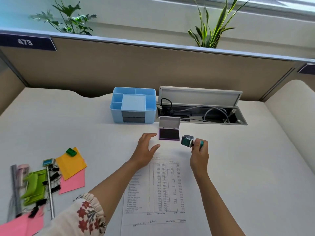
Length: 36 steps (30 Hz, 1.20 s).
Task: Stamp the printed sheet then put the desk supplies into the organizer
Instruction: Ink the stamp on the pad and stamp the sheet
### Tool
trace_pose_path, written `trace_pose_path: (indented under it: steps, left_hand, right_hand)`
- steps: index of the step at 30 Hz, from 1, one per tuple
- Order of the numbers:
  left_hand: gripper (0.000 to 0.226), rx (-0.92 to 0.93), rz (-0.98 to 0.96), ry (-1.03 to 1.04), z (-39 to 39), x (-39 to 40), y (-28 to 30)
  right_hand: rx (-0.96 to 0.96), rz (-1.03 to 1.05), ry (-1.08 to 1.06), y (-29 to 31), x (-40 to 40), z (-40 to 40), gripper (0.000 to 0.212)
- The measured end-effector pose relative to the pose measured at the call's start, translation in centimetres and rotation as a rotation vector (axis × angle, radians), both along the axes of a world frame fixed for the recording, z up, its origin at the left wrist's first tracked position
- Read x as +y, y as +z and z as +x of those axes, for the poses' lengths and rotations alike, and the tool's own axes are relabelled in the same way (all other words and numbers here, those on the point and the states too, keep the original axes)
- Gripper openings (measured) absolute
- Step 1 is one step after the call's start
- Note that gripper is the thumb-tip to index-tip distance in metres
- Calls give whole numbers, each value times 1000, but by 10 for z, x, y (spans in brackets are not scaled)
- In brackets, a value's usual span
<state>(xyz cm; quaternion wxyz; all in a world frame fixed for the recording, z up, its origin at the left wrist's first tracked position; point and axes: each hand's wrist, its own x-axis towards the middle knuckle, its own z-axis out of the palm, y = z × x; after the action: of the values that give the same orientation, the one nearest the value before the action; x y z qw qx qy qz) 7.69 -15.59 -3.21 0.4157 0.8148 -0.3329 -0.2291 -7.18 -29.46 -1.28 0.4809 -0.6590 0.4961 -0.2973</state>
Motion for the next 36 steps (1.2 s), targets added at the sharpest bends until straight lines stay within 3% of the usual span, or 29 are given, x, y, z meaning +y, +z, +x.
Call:
trace_pose_path:
  steps: [20, 30, 36]
  left_hand:
    - [53, -64, 138, -274, -92, 73, 13]
    - [79, -211, 344, -471, -135, 115, 2]
    - [92, -147, 405, -542, -149, 126, -8]
  right_hand:
    - [19, 64, -42, 1, 68, -92, 32]
    - [38, 89, -16, -4, 94, -120, 31]
    - [61, 84, 22, -4, 104, -132, 30]
